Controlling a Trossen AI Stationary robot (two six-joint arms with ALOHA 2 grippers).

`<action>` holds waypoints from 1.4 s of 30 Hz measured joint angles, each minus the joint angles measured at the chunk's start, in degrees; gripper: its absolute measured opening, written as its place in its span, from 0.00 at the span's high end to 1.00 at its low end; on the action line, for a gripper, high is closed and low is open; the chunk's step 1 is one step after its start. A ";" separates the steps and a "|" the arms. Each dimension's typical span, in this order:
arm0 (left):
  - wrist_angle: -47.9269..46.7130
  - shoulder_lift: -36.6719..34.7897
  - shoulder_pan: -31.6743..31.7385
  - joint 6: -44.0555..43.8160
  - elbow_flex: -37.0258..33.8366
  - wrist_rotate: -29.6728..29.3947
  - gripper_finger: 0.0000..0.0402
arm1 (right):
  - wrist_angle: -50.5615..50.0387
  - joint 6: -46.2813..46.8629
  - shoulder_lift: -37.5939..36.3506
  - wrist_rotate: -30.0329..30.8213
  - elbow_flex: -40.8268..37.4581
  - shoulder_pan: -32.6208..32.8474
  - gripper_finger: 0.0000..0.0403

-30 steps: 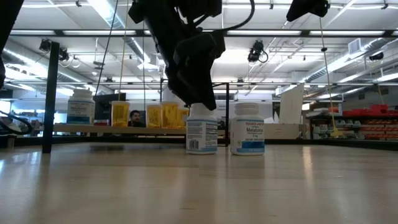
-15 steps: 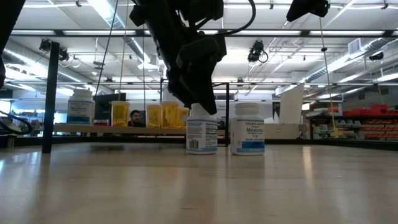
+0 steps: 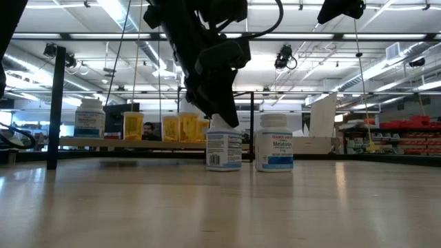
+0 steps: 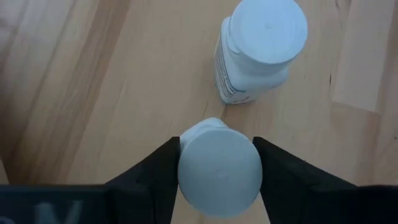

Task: Pick and place medicine bottles onto shelf by color
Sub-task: Put the white pill bottle on the shelf

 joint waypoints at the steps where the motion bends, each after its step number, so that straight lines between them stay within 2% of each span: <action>1: -0.15 0.00 0.00 -0.01 0.00 0.00 0.54 | 0.00 0.00 0.00 0.00 0.00 0.00 0.88; 9: -6.86 -1.75 0.00 0.14 -0.04 0.06 0.46 | -0.09 0.00 0.00 -0.02 0.00 0.00 0.88; 18: -16.32 -8.13 -0.72 4.55 -0.09 0.06 0.54 | -0.60 -0.38 0.02 -0.02 0.00 -0.02 0.88; 25: -21.45 -14.33 -0.11 9.49 -0.16 0.27 0.49 | -0.61 -0.39 0.02 -0.02 0.00 -0.02 0.88; 29: -23.59 -18.89 2.08 11.04 -4.31 0.28 0.49 | -0.63 -0.38 0.02 -0.02 0.00 -0.01 0.88; 36: -22.36 -32.70 6.21 8.01 -16.43 0.32 0.53 | -0.63 0.09 0.02 0.00 0.00 -0.02 0.88; 39: -20.87 -36.57 8.14 8.05 -17.64 0.02 0.51 | -0.61 -0.24 0.02 0.64 0.00 -0.02 0.88; 42: -20.07 -37.05 10.44 8.49 -17.57 -0.66 0.49 | -0.61 -0.39 0.02 1.62 0.00 -0.04 0.88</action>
